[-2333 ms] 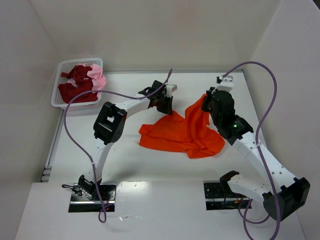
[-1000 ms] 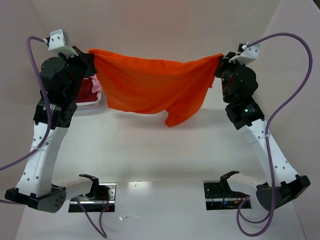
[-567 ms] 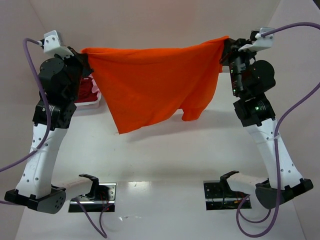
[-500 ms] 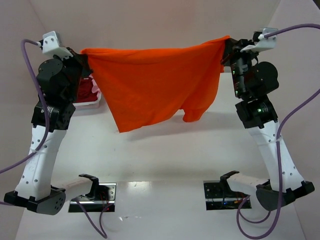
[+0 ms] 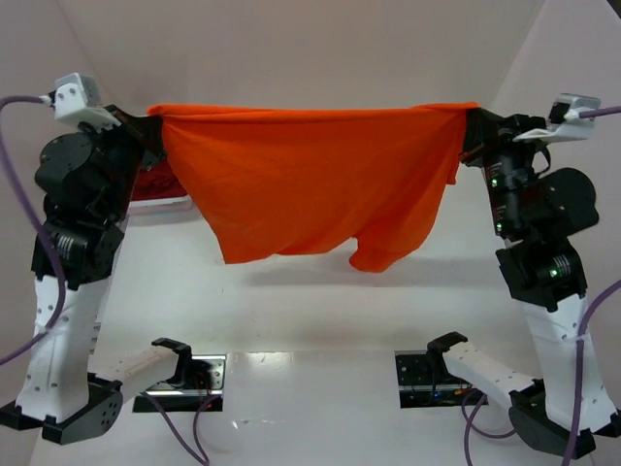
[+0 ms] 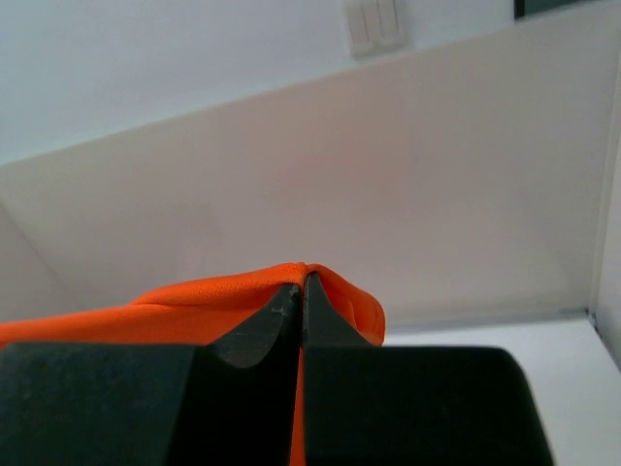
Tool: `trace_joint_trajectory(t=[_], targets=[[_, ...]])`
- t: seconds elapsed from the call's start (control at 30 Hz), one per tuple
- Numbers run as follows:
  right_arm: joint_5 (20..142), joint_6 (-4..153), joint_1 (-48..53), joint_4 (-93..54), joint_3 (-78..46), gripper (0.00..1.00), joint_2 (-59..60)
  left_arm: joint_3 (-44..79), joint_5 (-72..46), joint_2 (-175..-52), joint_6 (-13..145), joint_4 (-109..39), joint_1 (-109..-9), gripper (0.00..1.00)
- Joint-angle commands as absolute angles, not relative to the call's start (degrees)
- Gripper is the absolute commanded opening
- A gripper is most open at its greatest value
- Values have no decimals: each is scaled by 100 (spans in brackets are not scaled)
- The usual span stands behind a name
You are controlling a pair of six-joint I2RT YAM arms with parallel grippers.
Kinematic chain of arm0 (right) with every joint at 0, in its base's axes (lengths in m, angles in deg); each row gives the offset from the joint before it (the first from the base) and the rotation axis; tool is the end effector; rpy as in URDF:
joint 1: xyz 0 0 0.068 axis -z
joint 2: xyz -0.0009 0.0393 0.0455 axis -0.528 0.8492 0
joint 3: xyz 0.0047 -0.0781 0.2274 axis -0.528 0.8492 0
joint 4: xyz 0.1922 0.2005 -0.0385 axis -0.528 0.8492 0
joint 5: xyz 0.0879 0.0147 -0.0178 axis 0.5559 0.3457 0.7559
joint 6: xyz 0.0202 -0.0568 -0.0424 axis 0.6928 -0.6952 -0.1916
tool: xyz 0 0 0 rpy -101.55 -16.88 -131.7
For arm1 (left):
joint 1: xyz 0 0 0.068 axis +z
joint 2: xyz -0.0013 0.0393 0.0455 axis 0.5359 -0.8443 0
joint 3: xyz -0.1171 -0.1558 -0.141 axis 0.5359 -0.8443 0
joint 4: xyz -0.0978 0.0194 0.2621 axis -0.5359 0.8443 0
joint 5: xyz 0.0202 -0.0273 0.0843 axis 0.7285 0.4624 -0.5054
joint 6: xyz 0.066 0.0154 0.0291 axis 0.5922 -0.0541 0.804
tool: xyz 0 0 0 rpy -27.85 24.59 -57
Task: Fold and stack the t-shirts
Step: Flatten out the tshirt
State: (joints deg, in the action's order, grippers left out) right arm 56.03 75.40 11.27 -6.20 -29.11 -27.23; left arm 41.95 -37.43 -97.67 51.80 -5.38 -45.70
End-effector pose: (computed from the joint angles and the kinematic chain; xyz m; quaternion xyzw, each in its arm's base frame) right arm 0.1819 0.0491 0.5503 0.0593 0.5657 0.1206 0.8136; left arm 0.2102 -0.0320 0.5419 -0.1750 0.6259 -0.1654 0.7418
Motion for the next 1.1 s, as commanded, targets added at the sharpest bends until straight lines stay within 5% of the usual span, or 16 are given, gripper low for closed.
trace_joint_trajectory(t=[0.0,0.27,0.5,0.73,1.07], targets=[[5039,7892,1183,-32,-2415,2,-2323,3939,-3781,-10370,5040,-355,-4532,0],[5549,8901,1183,-707,-359,2,-1761,2708,-3667,-11548,4724,-1101,-4418,0],[5549,9096,1183,-1446,259,2,-812,2645,-3605,-12961,4723,-1559,-4172,0],[5689,9184,1482,-2254,392,2,216,3295,-3605,-14176,4609,-1717,-4119,0],[6075,8719,1746,-2615,-987,2,2177,4043,-3306,-15152,4609,-1717,-4066,0]])
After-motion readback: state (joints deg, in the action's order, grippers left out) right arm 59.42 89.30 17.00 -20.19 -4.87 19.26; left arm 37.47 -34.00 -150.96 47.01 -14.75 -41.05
